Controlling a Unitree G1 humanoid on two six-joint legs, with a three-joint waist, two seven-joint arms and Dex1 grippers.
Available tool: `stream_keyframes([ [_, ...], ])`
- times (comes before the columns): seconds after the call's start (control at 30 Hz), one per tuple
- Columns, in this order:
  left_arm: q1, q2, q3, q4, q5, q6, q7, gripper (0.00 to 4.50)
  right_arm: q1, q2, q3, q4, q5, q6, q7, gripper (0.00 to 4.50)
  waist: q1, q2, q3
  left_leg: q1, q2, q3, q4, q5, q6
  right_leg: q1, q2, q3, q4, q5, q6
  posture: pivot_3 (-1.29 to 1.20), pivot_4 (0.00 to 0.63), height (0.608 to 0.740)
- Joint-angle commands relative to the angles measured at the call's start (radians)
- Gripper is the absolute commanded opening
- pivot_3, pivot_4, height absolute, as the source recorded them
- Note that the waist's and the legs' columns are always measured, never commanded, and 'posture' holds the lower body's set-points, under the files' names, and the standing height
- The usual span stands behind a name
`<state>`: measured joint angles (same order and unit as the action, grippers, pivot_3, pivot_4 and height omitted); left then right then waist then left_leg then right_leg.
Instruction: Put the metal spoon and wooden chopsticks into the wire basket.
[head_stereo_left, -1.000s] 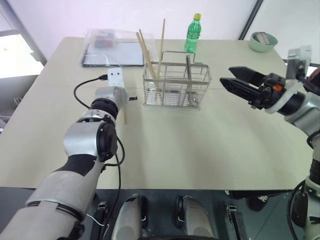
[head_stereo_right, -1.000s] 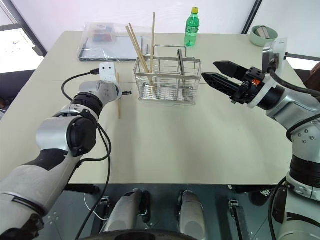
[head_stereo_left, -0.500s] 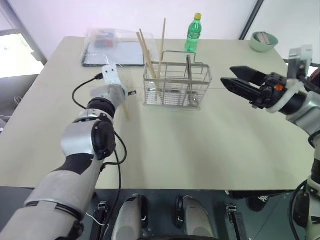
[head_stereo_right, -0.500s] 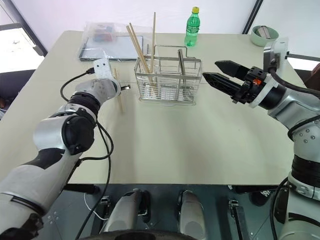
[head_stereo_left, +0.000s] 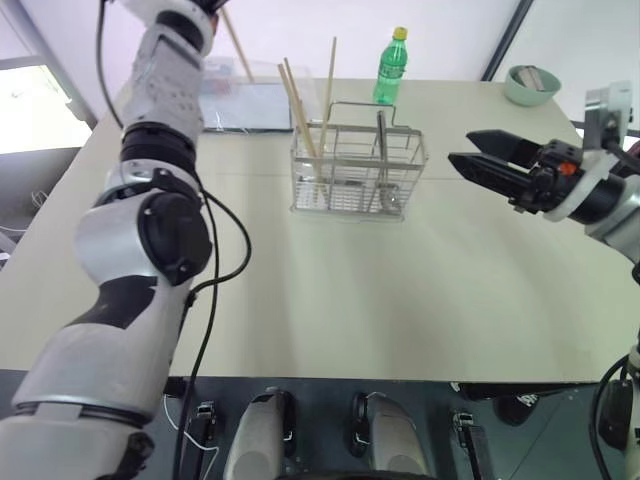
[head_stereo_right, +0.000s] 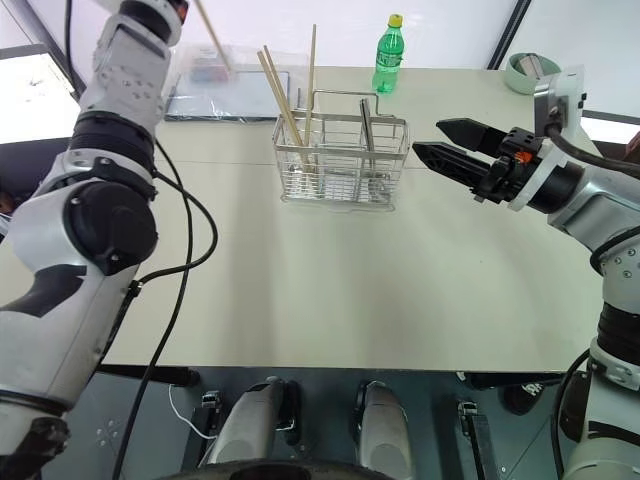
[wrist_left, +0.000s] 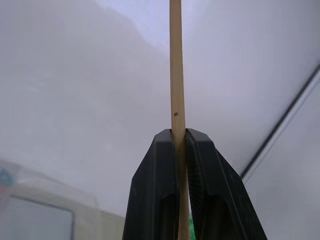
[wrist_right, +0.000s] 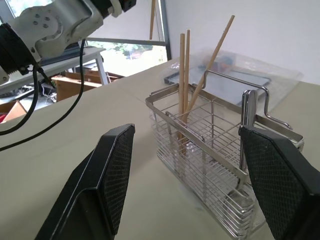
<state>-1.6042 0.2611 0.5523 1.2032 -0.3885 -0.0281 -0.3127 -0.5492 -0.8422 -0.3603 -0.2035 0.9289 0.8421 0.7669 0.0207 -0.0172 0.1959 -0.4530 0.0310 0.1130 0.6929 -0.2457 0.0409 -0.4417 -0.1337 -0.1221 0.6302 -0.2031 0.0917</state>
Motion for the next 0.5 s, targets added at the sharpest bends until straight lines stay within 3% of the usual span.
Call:
stream_keyframes([
  [0.03, -0.020, -0.060, -0.066, -0.075, 0.005, -0.032, -0.079, 0.07, 0.005, -0.005, -0.044, -0.052, 0.033, 0.010, -0.024, 3.41, -0.004, 0.000, 0.000, -0.001, 0.000, 0.000, 0.001, 0.000, 0.000, 0.000, 0.000, 0.000, 0.000, 0.000, 0.000, 0.00, 0.150, 0.707],
  [0.17, 0.024, -0.122, -0.128, -0.082, 0.041, -0.066, -0.108, 0.07, 0.030, -0.018, -0.074, -0.081, 0.060, 0.029, -0.049, 3.41, -0.008, 0.000, 0.000, -0.002, 0.000, 0.000, 0.002, 0.000, 0.000, -0.001, 0.000, 0.000, 0.000, 0.000, 0.001, 0.00, 0.150, 0.707],
  [0.5, 0.153, -0.167, -0.230, -0.132, 0.112, -0.171, -0.094, 0.07, 0.066, -0.032, -0.125, -0.125, 0.104, 0.064, -0.102, 3.41, -0.006, 0.000, 0.000, -0.003, 0.001, 0.000, 0.003, -0.002, 0.004, -0.002, 0.001, 0.000, 0.001, 0.000, 0.001, 0.00, 0.150, 0.707],
])
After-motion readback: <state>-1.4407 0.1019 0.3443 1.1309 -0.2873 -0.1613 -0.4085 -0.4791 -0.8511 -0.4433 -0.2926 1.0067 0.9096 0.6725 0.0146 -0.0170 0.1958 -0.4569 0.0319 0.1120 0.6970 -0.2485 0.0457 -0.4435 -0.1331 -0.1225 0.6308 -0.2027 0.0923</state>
